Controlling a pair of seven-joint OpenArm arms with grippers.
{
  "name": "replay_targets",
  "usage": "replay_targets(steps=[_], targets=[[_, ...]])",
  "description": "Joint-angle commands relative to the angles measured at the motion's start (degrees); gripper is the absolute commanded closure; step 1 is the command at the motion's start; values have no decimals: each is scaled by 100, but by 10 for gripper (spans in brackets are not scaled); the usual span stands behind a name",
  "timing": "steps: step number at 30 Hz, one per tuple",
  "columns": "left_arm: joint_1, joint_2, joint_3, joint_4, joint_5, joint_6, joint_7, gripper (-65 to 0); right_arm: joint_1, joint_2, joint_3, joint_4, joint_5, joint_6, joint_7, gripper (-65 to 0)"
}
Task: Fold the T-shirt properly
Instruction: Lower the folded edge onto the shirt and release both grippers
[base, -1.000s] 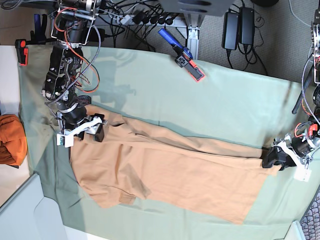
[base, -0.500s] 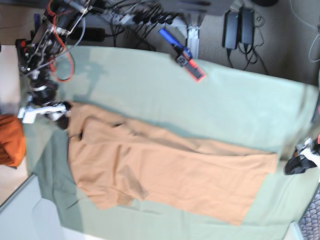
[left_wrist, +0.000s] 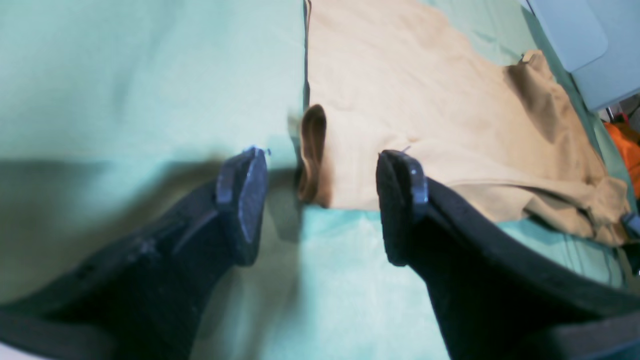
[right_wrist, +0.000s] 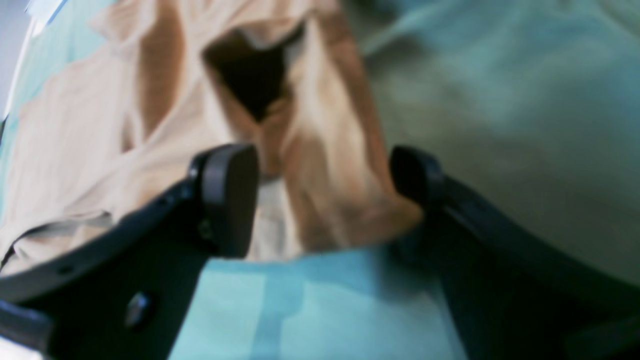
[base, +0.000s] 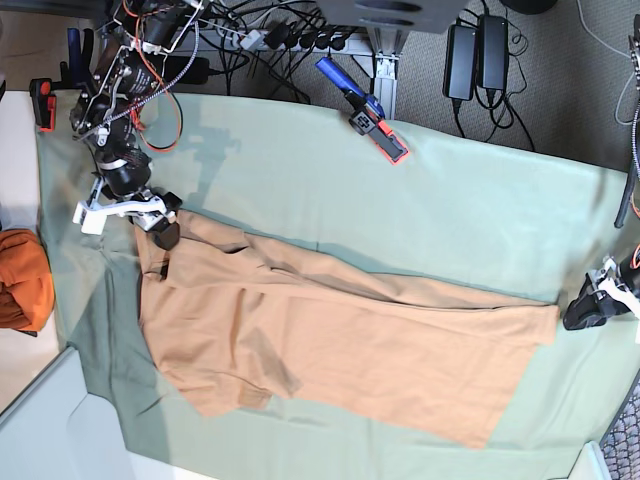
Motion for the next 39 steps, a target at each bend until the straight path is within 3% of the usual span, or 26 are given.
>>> replay_targets(steps=[1, 5, 20, 28, 35, 37, 39], targets=[[-109, -66, -28, 68, -101, -54, -118, -382, 146, 52, -46, 68, -2, 479, 129, -409], [-116, 24, -28, -125, 31, -54, -243, -382, 219, 50, -289, 59, -275, 476, 197, -409], [-291, 470, -24, -450, 275, -54, -426, -382, 94, 52, -367, 59, -319, 479, 168, -409], [-640, 522, 505, -686, 393, -54, -560, -382, 11, 50, -367, 59, -315, 476, 162, -409], [-651, 675, 560, -693, 546, 74, -597, -380, 11, 50, -367, 59, -313, 476, 162, -409], [-651, 678, 562, -693, 551, 72, -595, -356, 13, 50, -367, 59, -310, 479, 162, -407], [-651, 678, 562, -691, 551, 72, -597, -269, 13, 50, -367, 59, -310, 479, 168, -407]])
